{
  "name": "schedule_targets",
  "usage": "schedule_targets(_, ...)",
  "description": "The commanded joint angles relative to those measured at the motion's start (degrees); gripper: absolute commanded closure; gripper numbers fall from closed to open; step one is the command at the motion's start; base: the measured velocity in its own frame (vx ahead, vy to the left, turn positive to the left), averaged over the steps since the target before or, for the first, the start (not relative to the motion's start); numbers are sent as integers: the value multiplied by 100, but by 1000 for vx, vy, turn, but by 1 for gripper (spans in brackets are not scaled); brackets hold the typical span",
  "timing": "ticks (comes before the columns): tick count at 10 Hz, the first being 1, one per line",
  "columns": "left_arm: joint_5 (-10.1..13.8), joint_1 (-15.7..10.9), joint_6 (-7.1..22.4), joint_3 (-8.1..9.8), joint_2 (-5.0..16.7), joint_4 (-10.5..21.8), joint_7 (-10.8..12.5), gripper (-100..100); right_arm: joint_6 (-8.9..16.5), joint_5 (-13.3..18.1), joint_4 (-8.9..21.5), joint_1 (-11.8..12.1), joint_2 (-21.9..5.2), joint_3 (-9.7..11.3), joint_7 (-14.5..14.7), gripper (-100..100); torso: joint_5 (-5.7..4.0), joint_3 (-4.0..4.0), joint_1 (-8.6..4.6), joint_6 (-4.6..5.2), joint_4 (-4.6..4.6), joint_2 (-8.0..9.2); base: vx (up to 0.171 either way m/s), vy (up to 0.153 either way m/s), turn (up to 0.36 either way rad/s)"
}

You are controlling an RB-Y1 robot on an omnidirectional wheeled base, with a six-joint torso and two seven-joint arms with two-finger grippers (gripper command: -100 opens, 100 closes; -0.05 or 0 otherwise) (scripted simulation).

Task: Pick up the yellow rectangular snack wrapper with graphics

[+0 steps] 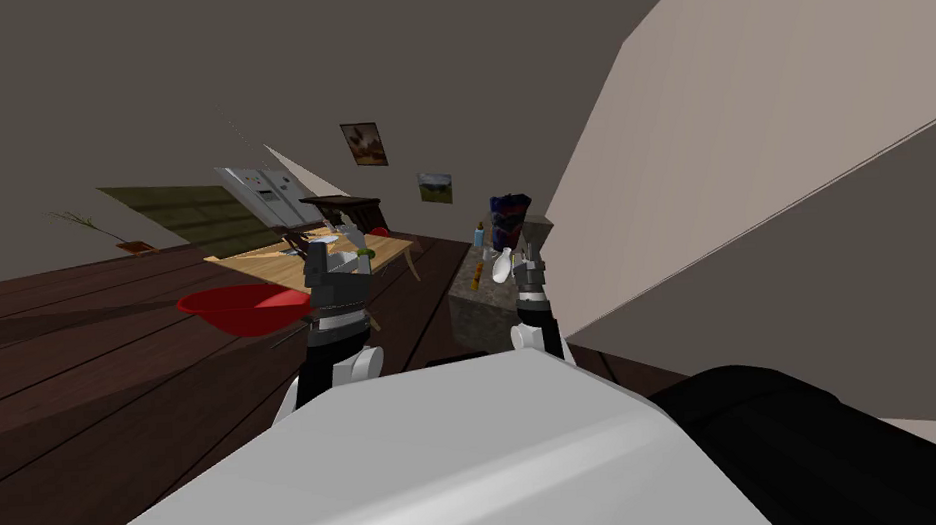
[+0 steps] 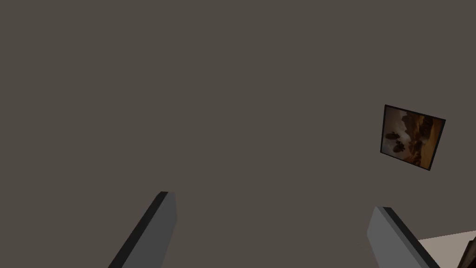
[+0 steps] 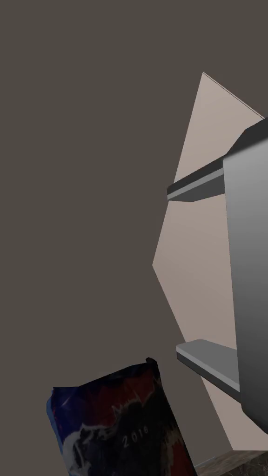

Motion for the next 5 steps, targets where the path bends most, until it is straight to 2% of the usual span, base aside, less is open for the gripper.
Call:
schedule_targets(1,0,0,0,0,0,0,0,0,2,56,35,25,-253,-34,54,-100,0,0,0,0,0,0,0,18,24)
schedule_targets(3,0,0,0,0,0,0,0,0,5,186,111,88,-601,-106,183,-100,2,1,11,0,0,2,-6,51,33)
schedule_targets(4,0,0,0,-1,-1,0,0,0,5,186,111,88,-653,-106,183,-100,4,1,20,-1,0,2,-8,51,5)
schedule_targets(5,0,0,0,0,0,0,0,0,6,277,161,134,-873,-151,272,-100,4,2,18,0,1,3,-6,48,29)
